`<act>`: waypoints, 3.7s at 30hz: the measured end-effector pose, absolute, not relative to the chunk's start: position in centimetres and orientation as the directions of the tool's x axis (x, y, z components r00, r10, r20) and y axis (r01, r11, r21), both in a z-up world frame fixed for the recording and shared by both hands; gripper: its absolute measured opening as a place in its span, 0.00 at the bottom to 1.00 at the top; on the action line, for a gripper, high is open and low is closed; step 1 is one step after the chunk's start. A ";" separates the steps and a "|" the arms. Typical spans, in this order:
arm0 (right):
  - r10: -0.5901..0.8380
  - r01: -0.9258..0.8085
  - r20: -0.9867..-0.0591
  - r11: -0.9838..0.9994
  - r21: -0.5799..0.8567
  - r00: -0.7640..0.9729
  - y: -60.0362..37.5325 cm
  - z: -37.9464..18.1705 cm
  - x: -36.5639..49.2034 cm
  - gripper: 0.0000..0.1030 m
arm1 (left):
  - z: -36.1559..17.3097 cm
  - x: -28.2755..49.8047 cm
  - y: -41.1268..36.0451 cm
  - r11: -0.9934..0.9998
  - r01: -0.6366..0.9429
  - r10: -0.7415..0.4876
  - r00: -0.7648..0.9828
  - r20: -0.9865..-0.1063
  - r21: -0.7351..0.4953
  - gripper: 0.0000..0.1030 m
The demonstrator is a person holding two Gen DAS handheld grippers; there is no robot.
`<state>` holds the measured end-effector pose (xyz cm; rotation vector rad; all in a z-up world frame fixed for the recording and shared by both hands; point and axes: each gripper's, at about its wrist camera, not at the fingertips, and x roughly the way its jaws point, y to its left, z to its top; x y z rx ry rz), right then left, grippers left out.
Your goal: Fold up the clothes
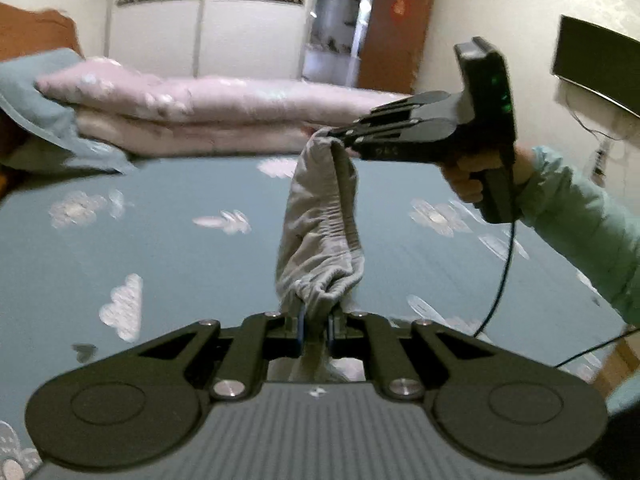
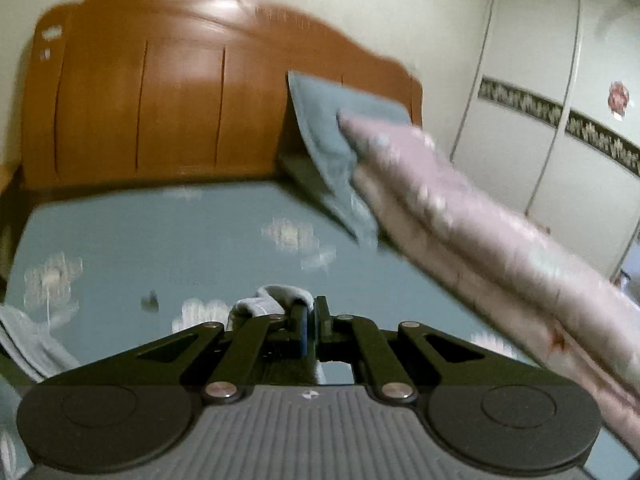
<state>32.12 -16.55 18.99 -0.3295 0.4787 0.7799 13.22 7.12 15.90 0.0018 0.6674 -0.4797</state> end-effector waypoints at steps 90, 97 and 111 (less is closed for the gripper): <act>0.106 -0.490 -0.831 0.845 -0.214 0.546 -27.9 5.1 27.7 0.03 | -0.3 18.6 0.3 0.932 0.361 -0.178 0.539 -0.823 0.035 0.29; -0.041 -0.422 -0.799 0.832 -0.359 0.600 -28.1 3.0 36.7 0.03 | 0.3 17.2 1.2 0.948 0.315 -0.155 0.556 -0.817 0.034 0.29; -0.223 -0.320 -0.740 0.796 -0.514 0.634 -23.2 -2.4 48.2 0.11 | 0.5 14.8 4.9 0.982 0.188 -0.097 0.571 -0.815 0.014 0.29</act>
